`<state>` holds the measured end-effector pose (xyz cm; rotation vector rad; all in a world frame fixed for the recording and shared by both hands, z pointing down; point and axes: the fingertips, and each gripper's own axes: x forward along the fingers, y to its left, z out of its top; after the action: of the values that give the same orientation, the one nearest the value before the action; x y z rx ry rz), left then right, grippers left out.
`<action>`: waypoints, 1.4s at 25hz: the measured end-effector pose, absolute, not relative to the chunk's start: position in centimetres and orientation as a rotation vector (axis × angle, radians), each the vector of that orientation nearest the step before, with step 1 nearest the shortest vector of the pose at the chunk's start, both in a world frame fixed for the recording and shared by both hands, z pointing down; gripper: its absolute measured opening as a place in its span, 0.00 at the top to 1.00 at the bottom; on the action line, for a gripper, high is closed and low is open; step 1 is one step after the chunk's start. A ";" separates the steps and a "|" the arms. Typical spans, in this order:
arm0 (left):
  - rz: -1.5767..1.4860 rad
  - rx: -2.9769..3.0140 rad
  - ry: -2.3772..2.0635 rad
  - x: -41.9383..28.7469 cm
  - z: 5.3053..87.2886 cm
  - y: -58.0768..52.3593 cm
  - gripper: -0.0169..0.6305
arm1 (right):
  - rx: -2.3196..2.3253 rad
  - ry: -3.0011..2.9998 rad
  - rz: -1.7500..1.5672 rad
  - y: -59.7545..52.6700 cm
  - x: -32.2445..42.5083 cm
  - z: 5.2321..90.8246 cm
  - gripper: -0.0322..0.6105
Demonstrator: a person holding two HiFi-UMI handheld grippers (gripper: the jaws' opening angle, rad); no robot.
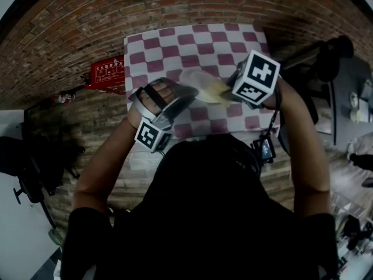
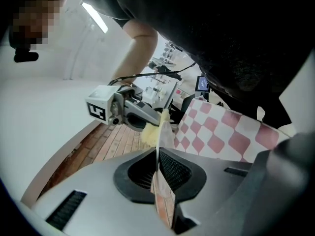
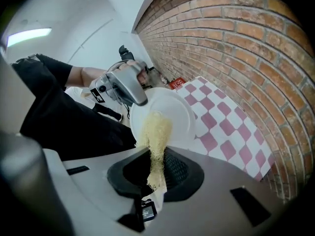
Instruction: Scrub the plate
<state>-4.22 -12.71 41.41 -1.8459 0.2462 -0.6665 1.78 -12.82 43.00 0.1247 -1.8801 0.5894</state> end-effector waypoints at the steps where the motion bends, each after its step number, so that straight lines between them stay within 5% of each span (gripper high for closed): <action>1: -0.663 -1.847 0.244 -4.3 41.3 -12.6 0.94 | 0.132 -1.871 0.607 -12.9 2.3 43.5 0.87; 10: -0.605 -1.867 0.226 -3.3 40.1 -11.3 0.94 | 0.271 -1.761 0.584 -16.8 4.9 47.7 0.87; 25: -0.628 -1.876 0.164 -1.9 42.4 -10.5 0.94 | 0.170 -1.889 0.494 -15.9 -1.8 43.8 0.87; 35: -0.678 -1.877 0.200 -4.4 43.0 -12.1 0.94 | 0.146 -1.796 0.600 -12.8 2.9 45.5 0.87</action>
<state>-4.41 -12.10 43.02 -1.8771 0.2004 -0.6779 2.90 -12.75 45.48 0.1461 -1.7962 0.5995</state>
